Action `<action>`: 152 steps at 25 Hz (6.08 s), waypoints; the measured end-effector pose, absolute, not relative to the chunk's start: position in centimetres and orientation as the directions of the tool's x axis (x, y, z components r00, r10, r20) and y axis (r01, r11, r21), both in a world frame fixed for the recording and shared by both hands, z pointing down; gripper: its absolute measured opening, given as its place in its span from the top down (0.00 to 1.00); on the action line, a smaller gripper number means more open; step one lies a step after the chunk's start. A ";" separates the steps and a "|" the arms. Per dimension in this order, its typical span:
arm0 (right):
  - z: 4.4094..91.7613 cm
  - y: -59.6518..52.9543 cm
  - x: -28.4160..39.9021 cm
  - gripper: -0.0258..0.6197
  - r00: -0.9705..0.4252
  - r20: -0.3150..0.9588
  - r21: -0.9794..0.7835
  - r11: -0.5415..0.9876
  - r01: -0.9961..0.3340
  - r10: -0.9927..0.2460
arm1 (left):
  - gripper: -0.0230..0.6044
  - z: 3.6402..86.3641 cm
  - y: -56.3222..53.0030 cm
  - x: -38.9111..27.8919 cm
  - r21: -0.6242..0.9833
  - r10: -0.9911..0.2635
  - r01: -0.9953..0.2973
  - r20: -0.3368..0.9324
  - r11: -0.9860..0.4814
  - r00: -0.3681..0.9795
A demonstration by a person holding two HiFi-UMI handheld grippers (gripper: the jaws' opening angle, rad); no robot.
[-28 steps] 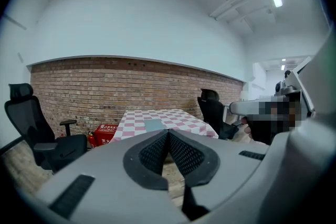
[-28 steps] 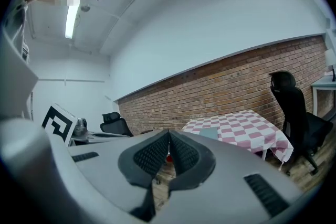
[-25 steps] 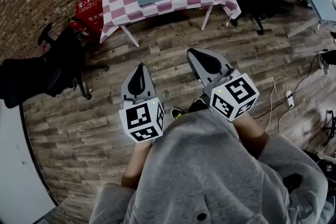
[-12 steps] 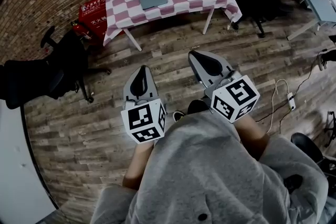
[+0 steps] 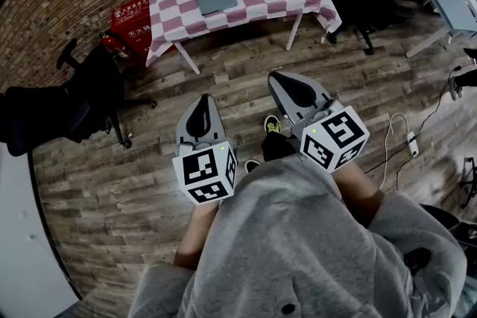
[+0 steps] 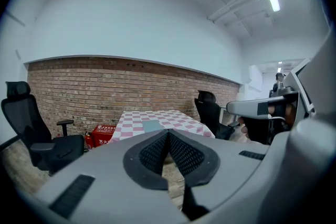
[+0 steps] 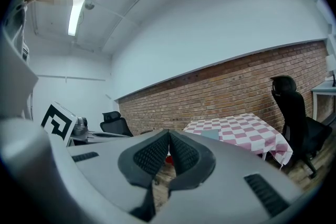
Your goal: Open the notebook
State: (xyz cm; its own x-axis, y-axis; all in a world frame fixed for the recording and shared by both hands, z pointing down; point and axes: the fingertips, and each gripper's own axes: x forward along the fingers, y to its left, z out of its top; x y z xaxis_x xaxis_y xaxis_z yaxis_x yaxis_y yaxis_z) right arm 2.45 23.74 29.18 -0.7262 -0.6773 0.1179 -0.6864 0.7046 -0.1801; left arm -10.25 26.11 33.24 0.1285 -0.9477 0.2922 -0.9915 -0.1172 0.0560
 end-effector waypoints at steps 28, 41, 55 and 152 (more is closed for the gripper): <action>30.9 17.2 2.1 0.92 -0.734 0.124 -0.204 0.706 -0.678 -0.668 | 0.95 34.0 20.5 -11.2 0.031 -0.944 -0.994 0.310 -0.108 0.112; 32.8 9.8 1.8 0.92 -0.715 0.173 -0.223 0.680 -0.698 -0.677 | 0.95 35.7 13.1 -12.1 0.038 -0.935 -0.994 0.336 -0.104 0.110; 34.3 -2.4 1.5 0.92 -0.692 0.227 -0.269 0.639 -0.721 -0.685 | 0.95 36.4 1.2 -13.1 0.037 -0.927 -0.994 0.359 -0.099 0.106; 52.6 -23.1 -5.5 0.79 -0.746 0.553 -0.526 0.539 -0.658 -0.371 | 0.95 52.4 -20.6 -19.8 0.064 -0.706 -0.983 0.687 -0.174 0.170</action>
